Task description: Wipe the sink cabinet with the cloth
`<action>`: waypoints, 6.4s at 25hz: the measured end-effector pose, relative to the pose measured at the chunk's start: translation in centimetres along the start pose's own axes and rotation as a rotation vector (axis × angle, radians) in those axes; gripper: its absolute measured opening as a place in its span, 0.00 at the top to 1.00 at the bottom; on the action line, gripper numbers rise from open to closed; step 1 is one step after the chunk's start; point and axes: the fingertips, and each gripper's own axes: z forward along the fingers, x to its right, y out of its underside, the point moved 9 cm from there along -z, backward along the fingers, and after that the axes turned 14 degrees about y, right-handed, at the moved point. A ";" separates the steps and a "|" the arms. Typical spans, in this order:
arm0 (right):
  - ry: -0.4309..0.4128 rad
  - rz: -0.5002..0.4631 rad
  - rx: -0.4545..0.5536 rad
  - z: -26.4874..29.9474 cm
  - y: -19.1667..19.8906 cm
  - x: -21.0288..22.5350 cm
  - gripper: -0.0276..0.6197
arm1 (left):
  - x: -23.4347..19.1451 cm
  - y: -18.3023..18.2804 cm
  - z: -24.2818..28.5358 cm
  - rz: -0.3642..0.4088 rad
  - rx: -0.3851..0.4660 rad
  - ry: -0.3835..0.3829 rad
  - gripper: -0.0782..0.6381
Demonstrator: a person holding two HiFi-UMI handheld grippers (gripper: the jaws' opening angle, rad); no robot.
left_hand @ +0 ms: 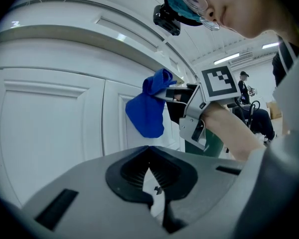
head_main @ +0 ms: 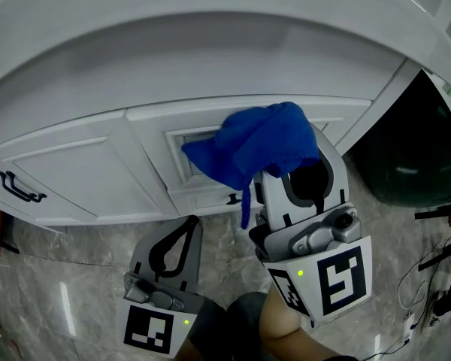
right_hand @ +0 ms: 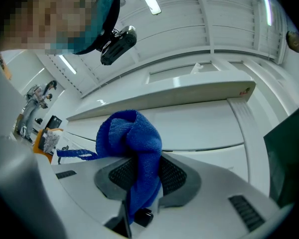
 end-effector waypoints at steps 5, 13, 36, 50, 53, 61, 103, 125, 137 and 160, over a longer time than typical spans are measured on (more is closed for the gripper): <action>0.029 0.008 -0.001 -0.1 0.0 0.7 0.78 | 0.0 0.0 0.0 0.001 -0.001 0.003 0.89; 0.061 0.004 0.002 -0.3 0.0 1.3 0.78 | 0.2 0.0 0.3 0.005 -0.006 0.015 0.89; 0.155 -0.010 0.015 -0.7 0.2 3.0 0.78 | 0.0 0.4 0.8 0.015 -0.031 0.017 0.89; 0.251 -0.014 0.031 -1.2 0.4 4.8 0.78 | 0.1 0.5 0.9 0.016 -0.034 0.025 0.89; 0.284 -0.019 0.036 -1.4 0.5 5.5 0.78 | 0.1 0.5 1.0 0.012 -0.032 0.026 0.89; 0.326 -0.012 0.040 -1.6 0.6 6.5 0.78 | 0.2 0.5 1.2 0.016 -0.035 0.037 0.89; 0.560 -0.031 0.037 -3.1 0.6 9.1 0.78 | 0.5 -0.4 -0.3 0.052 -0.023 0.029 0.89; -0.171 0.142 -0.204 -0.4 3.3 -7.8 0.78 | -1.3 -0.3 -3.6 0.014 -0.011 -0.121 0.89; -0.183 0.058 -0.200 0.5 4.1 -7.1 0.78 | -1.4 0.2 -2.8 0.010 -0.025 -0.125 0.89; -0.014 0.242 -0.133 -0.5 4.3 -0.5 0.78 | 0.2 0.3 0.2 0.101 -0.093 -0.019 0.89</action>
